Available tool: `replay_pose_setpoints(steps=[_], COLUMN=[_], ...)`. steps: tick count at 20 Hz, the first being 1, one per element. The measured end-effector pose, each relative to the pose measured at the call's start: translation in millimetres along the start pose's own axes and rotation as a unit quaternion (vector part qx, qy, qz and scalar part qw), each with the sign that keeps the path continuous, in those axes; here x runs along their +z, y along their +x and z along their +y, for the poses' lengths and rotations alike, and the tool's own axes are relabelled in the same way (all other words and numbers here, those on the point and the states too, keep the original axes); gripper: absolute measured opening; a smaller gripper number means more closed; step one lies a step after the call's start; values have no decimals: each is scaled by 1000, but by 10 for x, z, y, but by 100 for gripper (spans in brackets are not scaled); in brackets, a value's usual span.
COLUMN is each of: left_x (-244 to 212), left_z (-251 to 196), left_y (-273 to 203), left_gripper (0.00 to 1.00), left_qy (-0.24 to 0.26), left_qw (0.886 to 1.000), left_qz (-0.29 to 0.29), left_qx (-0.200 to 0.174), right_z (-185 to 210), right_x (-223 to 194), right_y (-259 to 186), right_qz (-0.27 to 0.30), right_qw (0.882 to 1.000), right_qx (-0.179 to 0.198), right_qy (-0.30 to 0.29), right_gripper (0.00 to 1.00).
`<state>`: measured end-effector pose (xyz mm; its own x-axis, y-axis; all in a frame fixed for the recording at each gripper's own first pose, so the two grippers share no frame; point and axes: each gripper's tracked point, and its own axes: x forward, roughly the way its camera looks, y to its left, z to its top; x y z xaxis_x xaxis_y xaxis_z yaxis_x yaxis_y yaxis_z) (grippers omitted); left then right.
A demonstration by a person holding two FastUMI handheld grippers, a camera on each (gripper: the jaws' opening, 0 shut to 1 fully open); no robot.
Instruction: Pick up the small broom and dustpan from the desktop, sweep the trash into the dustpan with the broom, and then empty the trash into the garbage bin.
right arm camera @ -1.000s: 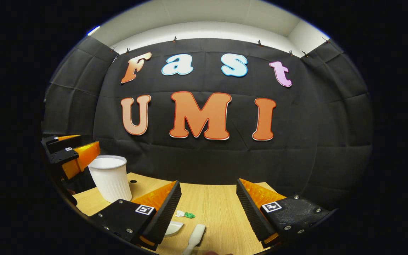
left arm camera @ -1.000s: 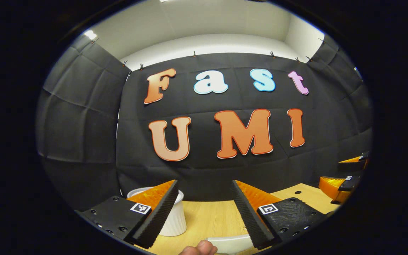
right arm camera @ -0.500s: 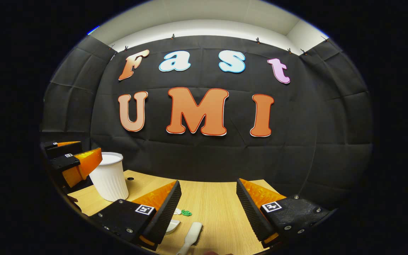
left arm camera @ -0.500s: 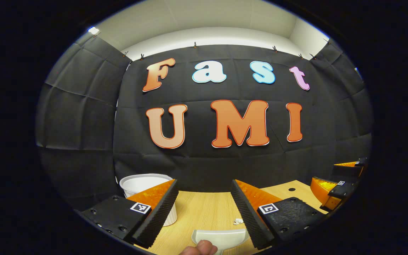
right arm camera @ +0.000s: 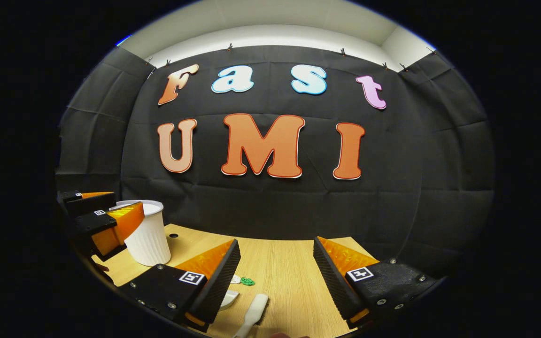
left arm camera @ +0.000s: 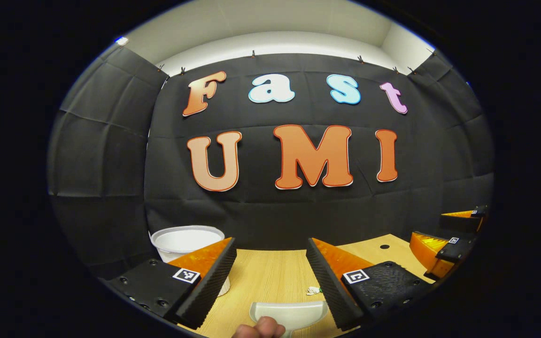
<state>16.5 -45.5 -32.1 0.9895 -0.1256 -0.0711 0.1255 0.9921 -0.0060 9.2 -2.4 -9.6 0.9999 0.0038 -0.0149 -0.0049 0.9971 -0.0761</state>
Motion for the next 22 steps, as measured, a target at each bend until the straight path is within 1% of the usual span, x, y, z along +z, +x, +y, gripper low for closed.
replay_pose_setpoints(steps=[3, 9, 12, 14, 18, 22], left_x=[-38, -154, -287, -403, -721, -1141], left_z=[-18, -24, -41, -90, -186, -187], left_y=[-1, 35, 70, 100, 116, 105], left_gripper=[95, 95, 95, 95, 95, 95], left_qy=[2, 4, 5, 7, 0, -7], left_qw=[1000, 1000, 999, 998, 993, 982], left_qz=[2, 18, 36, 54, 105, 173], left_qx=[-2, -10, -19, -31, -60, -74], right_z=[19, 46, 110, 167, 258, 331], right_x=[22, -124, -222, -305, -620, -1037], right_y=[-1, 35, 64, 85, 109, 109], right_qz=[-4, 20, 35, 49, 102, 172], right_qw=[1000, 1000, 999, 999, 995, 985], right_qx=[2, 0, 1, 4, 7, 2], right_qy=[-3, 2, -2, -4, 1, 2], right_gripper=[94, 94, 94, 94, 94, 94])
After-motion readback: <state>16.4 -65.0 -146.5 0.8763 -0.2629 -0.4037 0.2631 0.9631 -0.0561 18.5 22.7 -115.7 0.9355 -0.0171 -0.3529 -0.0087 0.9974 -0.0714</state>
